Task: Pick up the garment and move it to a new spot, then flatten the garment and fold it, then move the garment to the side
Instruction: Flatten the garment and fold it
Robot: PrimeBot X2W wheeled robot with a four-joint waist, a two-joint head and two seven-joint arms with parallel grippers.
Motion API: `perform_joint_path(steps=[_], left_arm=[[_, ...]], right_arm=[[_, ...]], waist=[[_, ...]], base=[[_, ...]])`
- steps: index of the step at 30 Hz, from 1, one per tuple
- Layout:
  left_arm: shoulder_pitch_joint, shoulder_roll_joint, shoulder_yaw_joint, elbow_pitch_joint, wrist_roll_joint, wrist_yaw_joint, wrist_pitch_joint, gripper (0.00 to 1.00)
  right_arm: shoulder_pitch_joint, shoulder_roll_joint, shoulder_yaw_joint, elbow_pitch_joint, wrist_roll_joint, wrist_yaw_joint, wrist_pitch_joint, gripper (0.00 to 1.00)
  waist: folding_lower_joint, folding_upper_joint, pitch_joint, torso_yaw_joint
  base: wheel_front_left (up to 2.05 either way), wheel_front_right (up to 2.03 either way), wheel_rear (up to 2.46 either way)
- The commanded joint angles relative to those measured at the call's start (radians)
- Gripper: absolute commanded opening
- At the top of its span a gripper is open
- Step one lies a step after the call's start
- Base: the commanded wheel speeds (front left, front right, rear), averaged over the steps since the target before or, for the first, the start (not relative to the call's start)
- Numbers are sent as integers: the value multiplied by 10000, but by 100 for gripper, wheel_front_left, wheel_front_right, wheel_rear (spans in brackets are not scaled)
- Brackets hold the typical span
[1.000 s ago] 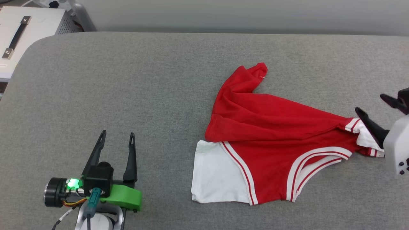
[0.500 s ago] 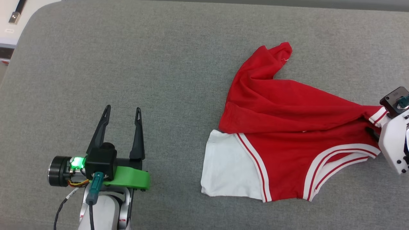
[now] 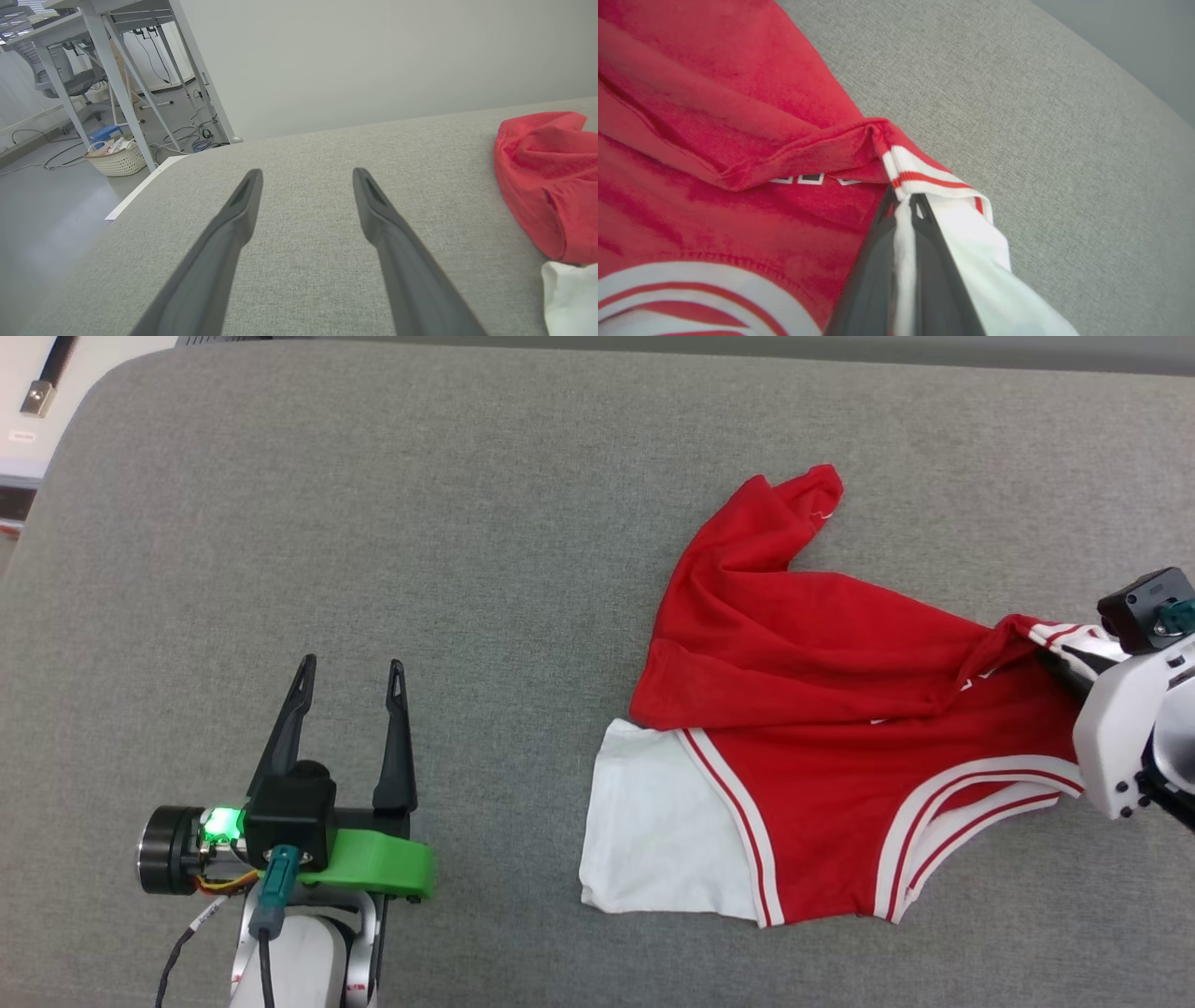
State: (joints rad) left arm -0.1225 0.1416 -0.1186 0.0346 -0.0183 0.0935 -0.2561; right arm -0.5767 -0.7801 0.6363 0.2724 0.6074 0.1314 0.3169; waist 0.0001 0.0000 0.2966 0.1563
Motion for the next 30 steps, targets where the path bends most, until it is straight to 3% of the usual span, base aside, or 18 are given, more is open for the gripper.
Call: perform_joint_path(steps=[1,10,17,23,30], left_arm=[[128,-12,44,38,15,57,-57,100],[581,127,142,57,26,47,-57,100],[863,207,195,-27,40,67,-57,100],[929,261,218,-157,53,80,-57,100],[427,183,45,-262,75,-12,-57,100]], right_arm=[[288,124,-21,-351,308,-7,-82,0],[2138,229,-602,-3169,1819,-7,407,0],[3533,361,-2209,-4786,2048,-7,827,0],[3982,580,-3721,-5014,1730,-7,1456,0],[3081,611,-4669,-3825,1549,-7,2140,0]], waist=[[-1,0,-414,-287],[-1,0,-1141,-594],[-1,0,-1381,-653],[-1,0,-1179,-706],[-1,0,-216,-530]], base=[[0,0,0],[0,0,0],[0,0,0],[0,0,0],[0,0,0]])
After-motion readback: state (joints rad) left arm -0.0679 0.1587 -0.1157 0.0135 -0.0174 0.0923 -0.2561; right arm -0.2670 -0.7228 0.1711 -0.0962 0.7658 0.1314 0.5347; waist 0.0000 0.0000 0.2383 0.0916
